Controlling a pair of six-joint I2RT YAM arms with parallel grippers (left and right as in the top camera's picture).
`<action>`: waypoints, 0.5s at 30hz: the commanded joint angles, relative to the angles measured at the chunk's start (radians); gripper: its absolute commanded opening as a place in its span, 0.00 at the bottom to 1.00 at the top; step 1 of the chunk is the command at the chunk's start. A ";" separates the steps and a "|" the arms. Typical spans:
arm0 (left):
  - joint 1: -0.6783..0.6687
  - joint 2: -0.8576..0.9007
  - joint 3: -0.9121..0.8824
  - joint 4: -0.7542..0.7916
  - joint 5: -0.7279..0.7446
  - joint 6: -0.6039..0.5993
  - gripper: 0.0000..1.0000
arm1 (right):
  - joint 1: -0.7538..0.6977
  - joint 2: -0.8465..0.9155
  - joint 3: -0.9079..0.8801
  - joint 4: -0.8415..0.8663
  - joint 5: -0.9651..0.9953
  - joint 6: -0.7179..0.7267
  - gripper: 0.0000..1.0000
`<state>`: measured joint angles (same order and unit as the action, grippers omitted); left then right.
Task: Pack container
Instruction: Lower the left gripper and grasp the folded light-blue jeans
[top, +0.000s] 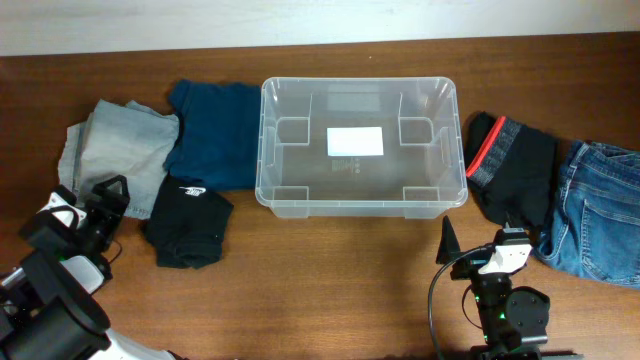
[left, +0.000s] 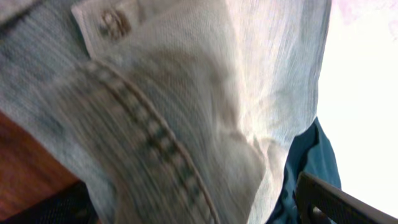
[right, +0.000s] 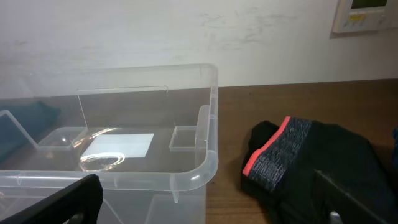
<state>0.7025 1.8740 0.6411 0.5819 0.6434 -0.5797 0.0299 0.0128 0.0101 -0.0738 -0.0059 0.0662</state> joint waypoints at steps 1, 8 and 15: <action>0.003 0.093 -0.039 -0.019 -0.048 -0.064 0.99 | 0.003 -0.006 -0.005 -0.005 -0.009 -0.006 0.98; -0.004 0.114 -0.038 0.022 -0.047 -0.064 0.99 | 0.003 -0.006 -0.005 -0.005 -0.009 -0.006 0.98; -0.038 0.114 -0.038 0.109 -0.048 -0.064 0.99 | 0.003 -0.006 -0.005 -0.005 -0.009 -0.006 0.98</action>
<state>0.6907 1.9247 0.6399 0.7109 0.6411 -0.6220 0.0299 0.0128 0.0101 -0.0738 -0.0059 0.0669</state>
